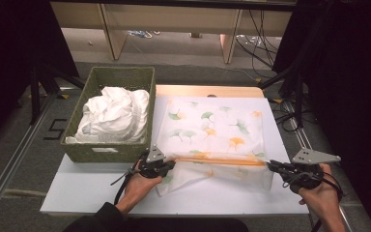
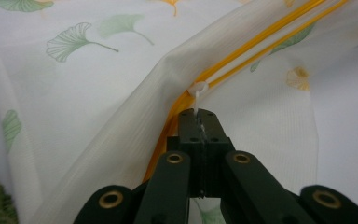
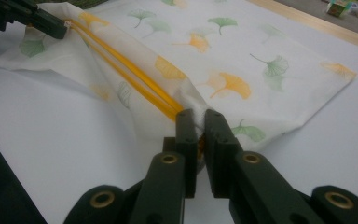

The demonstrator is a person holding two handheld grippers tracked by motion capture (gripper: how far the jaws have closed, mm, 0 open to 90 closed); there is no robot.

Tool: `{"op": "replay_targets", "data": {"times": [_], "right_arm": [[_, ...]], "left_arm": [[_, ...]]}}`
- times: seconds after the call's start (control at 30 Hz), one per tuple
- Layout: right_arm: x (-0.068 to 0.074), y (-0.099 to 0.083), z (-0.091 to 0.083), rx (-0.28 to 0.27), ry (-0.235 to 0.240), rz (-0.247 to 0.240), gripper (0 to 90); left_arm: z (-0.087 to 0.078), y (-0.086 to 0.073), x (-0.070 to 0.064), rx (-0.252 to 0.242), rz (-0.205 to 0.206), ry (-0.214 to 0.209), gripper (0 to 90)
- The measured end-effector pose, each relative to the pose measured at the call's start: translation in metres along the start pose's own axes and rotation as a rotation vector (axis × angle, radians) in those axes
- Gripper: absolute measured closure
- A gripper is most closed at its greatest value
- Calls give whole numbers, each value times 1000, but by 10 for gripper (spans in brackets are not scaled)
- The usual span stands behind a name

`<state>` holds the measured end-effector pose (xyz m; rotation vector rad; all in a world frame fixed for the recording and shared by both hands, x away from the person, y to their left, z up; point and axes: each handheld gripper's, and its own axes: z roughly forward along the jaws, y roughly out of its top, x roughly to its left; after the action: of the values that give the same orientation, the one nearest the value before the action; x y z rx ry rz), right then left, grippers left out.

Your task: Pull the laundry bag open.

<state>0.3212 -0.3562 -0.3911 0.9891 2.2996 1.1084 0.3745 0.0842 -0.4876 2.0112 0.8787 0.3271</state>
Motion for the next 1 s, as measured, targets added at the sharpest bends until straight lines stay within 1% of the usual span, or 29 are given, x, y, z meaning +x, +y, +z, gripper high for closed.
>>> {"op": "replay_targets", "data": {"times": [0.03, 0.07, 0.1, 0.13, 0.17, 0.2, 0.23, 0.27, 0.3, 0.33, 0.37, 0.4, 0.43, 0.47, 0.5, 0.53, 0.57, 0.6, 0.67, 0.7, 0.73, 0.77, 0.8, 0.83, 0.87, 0.9, 0.93, 0.97, 1.0], "right_arm": [[0, 0, 0, 0, 1, -2, 858], [0, 0, 0, -1, 1, 2, 859], [0, 0, -1, 2, -1, 16, 858], [0, 0, -1, 4, -3, 15, 859], [0, 0, -1, 6, -7, 12, 859], [-1, -1, 0, 3, -7, 4, 859], [0, -1, -1, 8, -7, 12, 859], [-2, -1, -1, 9, -17, -1, 858], [-1, -2, -1, 11, -16, 22, 858], [-1, -2, -1, 13, -14, 25, 858], [-2, -2, -1, 12, -11, 19, 858], [-2, -2, -1, 10, -10, 10, 859], [-2, -3, -1, 12, -10, 18, 858], [-2, -3, -1, 11, -12, 16, 859], [-3, -3, -1, 9, -9, 9, 859], [-3, -3, -1, 10, -10, 10, 858], [-2, -3, -1, 13, -9, 16, 858], [-2, -3, -2, 12, -19, 8, 858], [-3, -3, -2, 9, -18, 7, 858], [-3, -3, -1, 11, -18, 6, 859], [-2, -3, -1, 14, -17, 9, 859], [0, -3, -1, 17, -12, 28, 859], [-1, -3, -1, 16, -17, 9, 859], [-1, -3, -1, 17, -10, 27, 858], [-2, -3, -1, 13, -13, 10, 859], [-2, -3, -1, 15, -14, 9, 859], [-2, -3, -1, 17, -15, 9, 859], [-2, -4, 0, 17, -13, 8, 859], [-2, -4, 0, 17, -14, 6, 859]], "left_arm": [[-2, -1, 1, 0, 0, 4, 894], [-3, -2, 2, -2, -8, 0, 893], [-6, -3, 2, 1, -30, 6, 894], [-7, -4, 2, -8, -37, 6, 894], [-9, -5, 3, 2, -29, 15, 894], [-11, -6, 3, -1, -28, 20, 894], [-13, -6, 5, 5, -23, 8, 894], [-15, -8, 5, 5, -36, 16, 894], [-15, -9, 5, -7, -43, 23, 894], [-17, -11, 7, 9, -39, 19, 894], [-19, -12, 8, 9, -39, 19, 894], [-19, -14, 8, -10, -58, 24, 894], [-21, -14, 9, 7, -46, 22, 894], [-22, -15, 9, -8, -65, 25, 894], [-24, -16, 10, 9, -42, 28, 894], [-26, -17, 11, 15, -38, 26, 894], [-26, -18, 11, 6, -52, 35, 894], [-27, -19, 12, -3, -58, 33, 894], [-30, -22, 15, 11, -48, 45, 894], [-31, -23, 17, 27, -39, 51, 894], [-30, -23, 16, 10, -61, 46, 894], [-32, -24, 17, 17, -56, 43, 894], [-33, -25, 16, 11, -60, 49, 894], [-35, -25, 17, 23, -44, 51, 894], [-36, -27, 18, 29, -42, 50, 894], [-38, -28, 20, 25, -38, 58, 894], [-38, -29, 21, 26, -58, 59, 894], [-40, -29, 22, 34, -52, 59, 894], [-41, -30, 23, 27, -54, 63, 894]]}}
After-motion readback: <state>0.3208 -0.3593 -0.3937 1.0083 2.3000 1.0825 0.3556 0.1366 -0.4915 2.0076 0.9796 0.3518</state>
